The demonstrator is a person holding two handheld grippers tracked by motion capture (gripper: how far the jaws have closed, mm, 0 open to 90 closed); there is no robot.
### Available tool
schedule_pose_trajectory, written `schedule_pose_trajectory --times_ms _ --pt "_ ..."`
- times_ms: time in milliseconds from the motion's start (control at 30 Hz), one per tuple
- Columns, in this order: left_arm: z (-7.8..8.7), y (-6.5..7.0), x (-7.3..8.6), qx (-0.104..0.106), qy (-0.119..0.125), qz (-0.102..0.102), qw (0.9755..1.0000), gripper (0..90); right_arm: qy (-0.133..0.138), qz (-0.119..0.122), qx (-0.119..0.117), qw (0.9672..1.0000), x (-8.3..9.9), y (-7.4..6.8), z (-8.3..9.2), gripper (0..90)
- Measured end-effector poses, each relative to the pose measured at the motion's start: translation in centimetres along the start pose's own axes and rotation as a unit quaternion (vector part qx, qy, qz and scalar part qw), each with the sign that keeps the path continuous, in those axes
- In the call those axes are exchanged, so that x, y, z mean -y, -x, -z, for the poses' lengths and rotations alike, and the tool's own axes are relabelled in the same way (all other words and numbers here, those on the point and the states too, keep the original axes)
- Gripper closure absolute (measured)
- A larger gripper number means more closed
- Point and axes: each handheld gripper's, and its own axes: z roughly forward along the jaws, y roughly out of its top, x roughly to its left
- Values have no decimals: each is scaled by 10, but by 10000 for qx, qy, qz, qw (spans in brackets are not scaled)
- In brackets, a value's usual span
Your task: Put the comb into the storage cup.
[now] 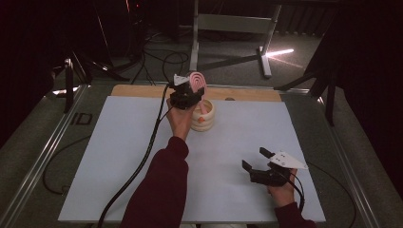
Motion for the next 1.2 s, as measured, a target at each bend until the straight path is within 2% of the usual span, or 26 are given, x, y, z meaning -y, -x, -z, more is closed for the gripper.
schedule_pose_trajectory --times_ms 267,433,633,1200 --pt "-2 -1 2 -42 27 9 10000 634 -11 1 -7 10000 0 -1 -1 115" --pt "-5 -3 5 -98 -38 5 9999 634 -16 -7 -17 10000 0 -1 -1 115" --pt "-8 -3 11 -65 -98 43 9999 634 -19 -10 -12 10000 0 -1 -1 115" --pt "-12 1 19 -15 -70 162 9998 635 -21 9 -16 10000 0 -1 -1 115"
